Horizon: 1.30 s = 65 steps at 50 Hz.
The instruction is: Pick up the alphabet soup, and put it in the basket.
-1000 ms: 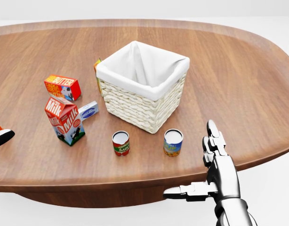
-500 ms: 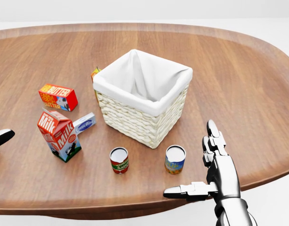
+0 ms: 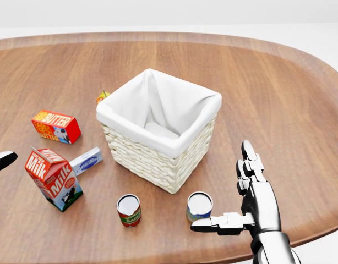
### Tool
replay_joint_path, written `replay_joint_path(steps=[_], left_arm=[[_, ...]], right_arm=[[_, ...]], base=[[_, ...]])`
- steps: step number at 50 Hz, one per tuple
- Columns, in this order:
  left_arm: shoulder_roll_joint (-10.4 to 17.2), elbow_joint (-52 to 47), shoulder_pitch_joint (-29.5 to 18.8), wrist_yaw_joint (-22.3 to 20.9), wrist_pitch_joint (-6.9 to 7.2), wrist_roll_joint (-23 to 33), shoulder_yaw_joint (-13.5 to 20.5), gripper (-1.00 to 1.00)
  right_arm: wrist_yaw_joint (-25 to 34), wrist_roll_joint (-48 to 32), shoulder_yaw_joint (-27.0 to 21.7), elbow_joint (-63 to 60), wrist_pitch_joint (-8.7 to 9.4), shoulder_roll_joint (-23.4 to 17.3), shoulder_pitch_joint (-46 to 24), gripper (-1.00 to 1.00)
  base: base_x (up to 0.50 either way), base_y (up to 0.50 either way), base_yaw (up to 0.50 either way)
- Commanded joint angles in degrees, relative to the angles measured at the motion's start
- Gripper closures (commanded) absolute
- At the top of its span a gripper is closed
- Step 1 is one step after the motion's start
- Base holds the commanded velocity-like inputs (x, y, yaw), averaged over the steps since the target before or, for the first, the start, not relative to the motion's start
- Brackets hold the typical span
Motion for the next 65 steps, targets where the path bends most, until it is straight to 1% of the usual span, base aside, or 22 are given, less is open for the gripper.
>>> replay_joint_path(steps=[1, 4, 12, 14, 16, 20, 26, 28, 31, 38, 42, 45, 47, 49, 51, 52, 55, 58, 61, 63, 64, 65], left_arm=[[0.0, 0.1, 0.0, 0.0, -0.06, 0.0, 0.0, -1.0], [0.0, -0.3, 0.2, 0.1, 0.21, 0.0, 0.0, -1.0], [-0.1, -0.5, 0.2, 0.1, 0.36, -0.1, 0.1, -1.0], [-0.1, -0.4, 0.2, 0.1, 0.29, -0.1, 0.1, -1.0], [-0.1, -0.3, 0.2, 0.1, 0.25, -0.1, 0.1, -1.0], [-0.1, -0.3, 0.1, 0.1, 0.29, 0.0, 0.1, -1.0], [0.0, 0.9, -0.3, -0.1, -0.47, 0.0, 0.0, -1.0], [0.1, 0.7, -0.2, -0.1, -0.43, 0.0, -0.1, -1.0], [0.1, -0.1, 0.1, 0.1, 0.08, -0.1, 0.0, -1.0], [0.0, 0.4, -0.1, 0.0, -0.3, 0.0, -0.1, -1.0], [0.0, 0.1, 0.0, 0.0, -0.14, 0.0, 0.0, -1.0], [0.0, 0.5, -0.1, -0.1, -0.51, 0.1, -0.1, -1.0], [0.0, 0.4, -0.1, -0.1, -0.42, 0.0, -0.1, -1.0], [0.0, 0.0, 0.1, 0.0, -0.1, 0.0, 0.0, -1.0], [0.0, -0.5, 0.2, 0.0, 0.25, -0.1, 0.0, -1.0], [0.0, 0.0, 0.0, 0.0, -0.01, 0.0, 0.0, -1.0], [0.0, -0.1, 0.0, 0.0, 0.09, 0.0, 0.0, -1.0], [0.0, 0.1, -0.1, 0.0, 0.04, 0.0, 0.0, -1.0], [0.0, 1.0, -0.4, -0.1, -0.58, 0.1, -0.1, -1.0], [0.0, 1.0, -0.4, 0.0, -0.55, 0.1, -0.1, -1.0], [0.1, 0.5, -0.2, 0.1, -0.25, 0.0, -0.1, -1.0], [0.1, 0.9, -0.4, 0.0, -0.46, 0.0, -0.1, -1.0]], right_arm=[[0.0, 0.0, -0.1, 0.4, -0.18, 0.0, -0.1, -1.0], [0.0, 0.1, -0.1, 0.5, -0.3, 0.0, -0.1, -1.0], [-0.2, 0.2, -0.2, 0.6, -0.24, 0.0, -0.2, -1.0], [-0.2, 0.1, 0.0, 0.1, 0.1, 0.0, 0.0, -1.0], [-0.2, 0.2, -0.1, 0.6, -0.27, 0.0, -0.2, -1.0], [-0.2, 0.2, -0.2, 0.7, -0.29, 0.0, -0.2, -1.0], [-0.2, 0.2, -0.1, 0.6, -0.16, -0.1, -0.2, -1.0], [-0.2, 0.2, -0.1, 0.6, -0.17, 0.0, -0.2, -1.0], [-0.2, -0.1, 0.1, 0.1, 0.17, 0.0, 0.0, -1.0], [-0.4, -0.4, 0.2, 0.3, 0.2, 0.0, -0.1, -1.0], [-0.4, -0.6, 0.2, 0.3, 0.24, 0.0, -0.1, -1.0], [-0.5, -0.8, 0.2, 0.4, 0.15, 0.0, -0.1, -1.0], [-0.6, -0.9, 0.3, 0.0, 0.47, 0.0, 0.0, -1.0], [-0.6, -1.0, 0.2, 0.5, 0.24, 0.0, -0.1, -1.0], [-0.6, -1.1, 0.3, -0.1, 0.65, 0.0, 0.0, -1.0], [-0.6, -1.1, 0.4, -0.3, 0.78, 0.1, 0.1, -1.0], [-0.6, -0.9, 0.0, 0.7, 0.16, 0.0, -0.3, -1.0], [-0.5, -0.7, 0.0, 0.3, 0.44, 0.0, -0.2, -1.0], [-0.5, -0.6, 0.1, 0.0, 0.68, 0.1, -0.1, -1.0], [-0.5, -0.5, 0.1, 0.2, 0.53, 0.1, -0.1, -1.0], [-0.4, -0.4, 0.0, 0.3, 0.44, 0.0, -0.2, -1.0], [-0.4, -0.4, 0.0, 0.4, 0.4, 0.0, -0.2, -1.0]], base=[[0.2, -0.09, 0.0], [0.2, -0.09, 0.0], [0.2, -0.09, 0.0], [0.2, -0.1, 0.0], [0.2, -0.1, 0.0], [0.2, -0.1, 0.0], [0.2, -0.1, 0.0], [0.19, -0.1, 0.0], [0.2, -0.1, 0.0], [0.2, -0.07, 0.0], [0.2, 0.0, 0.0], [0.2, 0.0, 0.0], [0.2, 0.0, 0.0], [0.2, 0.0, 0.0], [0.2, 0.0, 0.0], [0.2, 0.0, 0.0], [0.2, 0.0, 0.0], [0.2, 0.0, 0.0], [0.2, 0.0, 0.0], [0.2, 0.0, 0.0], [0.2, 0.0, 0.0], [0.2, 0.0, 0.0]])
